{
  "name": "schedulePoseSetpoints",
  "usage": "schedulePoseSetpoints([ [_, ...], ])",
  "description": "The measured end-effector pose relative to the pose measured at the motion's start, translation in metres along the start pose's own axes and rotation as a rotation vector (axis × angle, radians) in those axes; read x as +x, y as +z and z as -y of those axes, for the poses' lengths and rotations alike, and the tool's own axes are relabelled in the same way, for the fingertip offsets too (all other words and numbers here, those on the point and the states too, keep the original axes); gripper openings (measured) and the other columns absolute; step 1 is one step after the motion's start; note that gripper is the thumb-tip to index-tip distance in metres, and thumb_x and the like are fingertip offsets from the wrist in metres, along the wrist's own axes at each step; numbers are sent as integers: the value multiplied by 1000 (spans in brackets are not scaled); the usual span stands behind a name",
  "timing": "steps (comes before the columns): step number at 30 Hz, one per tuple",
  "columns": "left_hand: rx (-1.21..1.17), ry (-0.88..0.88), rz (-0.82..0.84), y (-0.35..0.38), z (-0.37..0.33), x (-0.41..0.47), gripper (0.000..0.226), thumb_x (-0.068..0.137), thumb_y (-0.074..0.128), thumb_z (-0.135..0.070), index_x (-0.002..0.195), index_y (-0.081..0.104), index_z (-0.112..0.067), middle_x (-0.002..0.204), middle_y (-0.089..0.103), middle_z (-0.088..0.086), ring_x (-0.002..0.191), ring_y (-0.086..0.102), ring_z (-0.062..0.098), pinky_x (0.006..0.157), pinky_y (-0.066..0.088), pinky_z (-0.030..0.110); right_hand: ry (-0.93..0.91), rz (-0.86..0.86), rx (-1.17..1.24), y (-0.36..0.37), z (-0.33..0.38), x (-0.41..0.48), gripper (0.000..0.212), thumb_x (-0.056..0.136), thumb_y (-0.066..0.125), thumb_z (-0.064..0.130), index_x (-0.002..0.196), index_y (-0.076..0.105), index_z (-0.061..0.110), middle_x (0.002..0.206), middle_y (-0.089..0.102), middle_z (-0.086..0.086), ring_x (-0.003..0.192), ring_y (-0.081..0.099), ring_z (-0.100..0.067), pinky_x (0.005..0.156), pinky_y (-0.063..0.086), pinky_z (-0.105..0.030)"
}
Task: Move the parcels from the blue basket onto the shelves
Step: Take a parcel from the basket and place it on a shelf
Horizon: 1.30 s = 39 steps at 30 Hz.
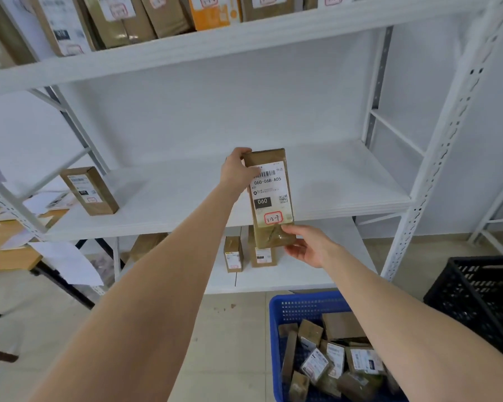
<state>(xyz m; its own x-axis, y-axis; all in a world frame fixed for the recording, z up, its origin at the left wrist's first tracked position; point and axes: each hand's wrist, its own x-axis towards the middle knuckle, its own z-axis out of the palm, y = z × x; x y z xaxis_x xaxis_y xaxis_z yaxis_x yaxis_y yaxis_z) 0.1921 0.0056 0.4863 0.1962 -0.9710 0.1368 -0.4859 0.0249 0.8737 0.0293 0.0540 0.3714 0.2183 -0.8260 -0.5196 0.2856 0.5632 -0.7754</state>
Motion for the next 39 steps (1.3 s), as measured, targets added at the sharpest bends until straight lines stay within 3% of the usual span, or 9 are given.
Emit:
schedulePoseSetpoints([
  [4, -36, 84, -9, -7, -43, 1, 49, 81, 68, -7, 126, 51, -15, 121, 57, 9, 101, 59, 24, 90, 52, 38, -121, 13, 33, 2, 33, -17, 55, 79, 77, 15, 127, 52, 11, 107, 65, -12, 91, 63, -22, 65, 57, -32],
  [10, -14, 257, -38, -17, -128, -1, 54, 77, 73, -11, 127, 51, -17, 118, 57, 7, 108, 58, 26, 89, 53, 43, -275, 48, 28, -1, 100, -45, 69, 73, 83, 22, 131, 49, 11, 118, 63, -13, 101, 63, -24, 70, 58, -35],
  [14, -16, 353, -57, -18, -182, -4, 61, 77, 74, -9, 132, 47, -18, 120, 53, 5, 109, 58, 26, 87, 54, 44, -391, 56, 30, -7, 146, -67, 77, 72, 84, 24, 137, 44, 11, 119, 62, -14, 97, 65, -23, 67, 58, -33],
  [20, 0, 481, -103, -16, -253, -5, 68, 79, 73, -8, 138, 42, -21, 120, 58, 7, 100, 58, 19, 86, 55, 39, -533, 61, 11, -16, 210, -96, 78, 71, 85, 27, 135, 44, 10, 117, 63, -13, 94, 66, -23, 66, 58, -33],
  [23, 16, 550, -127, -18, -282, -2, 70, 79, 74, -8, 139, 42, -20, 124, 57, 6, 106, 57, 19, 86, 55, 40, -585, 62, 8, -18, 235, -105, 75, 71, 85, 27, 133, 46, 9, 117, 64, -13, 93, 66, -23, 63, 57, -31],
  [27, 66, 617, -136, -27, -318, 3, 66, 83, 69, -7, 141, 39, -21, 126, 54, 3, 107, 58, 17, 77, 54, 27, -665, 66, 2, -14, 270, -113, 72, 71, 85, 28, 130, 48, 9, 118, 63, -13, 96, 66, -24, 67, 58, -32],
  [31, 73, 658, -142, -41, -348, 14, 64, 85, 65, -5, 141, 38, -22, 132, 53, 7, 103, 61, 22, 80, 58, 39, -763, 49, -3, -5, 307, -117, 67, 74, 83, 29, 129, 50, 9, 115, 65, -10, 91, 67, -21, 73, 58, -32],
  [39, 62, 714, -195, -56, -359, 59, 62, 87, 61, -2, 141, 39, -22, 136, 47, 5, 96, 55, 15, 73, 58, 31, -835, -17, -105, 19, 349, -85, 54, 72, 84, 34, 117, 61, 13, 106, 70, -5, 83, 64, -18, 68, 56, -27],
])
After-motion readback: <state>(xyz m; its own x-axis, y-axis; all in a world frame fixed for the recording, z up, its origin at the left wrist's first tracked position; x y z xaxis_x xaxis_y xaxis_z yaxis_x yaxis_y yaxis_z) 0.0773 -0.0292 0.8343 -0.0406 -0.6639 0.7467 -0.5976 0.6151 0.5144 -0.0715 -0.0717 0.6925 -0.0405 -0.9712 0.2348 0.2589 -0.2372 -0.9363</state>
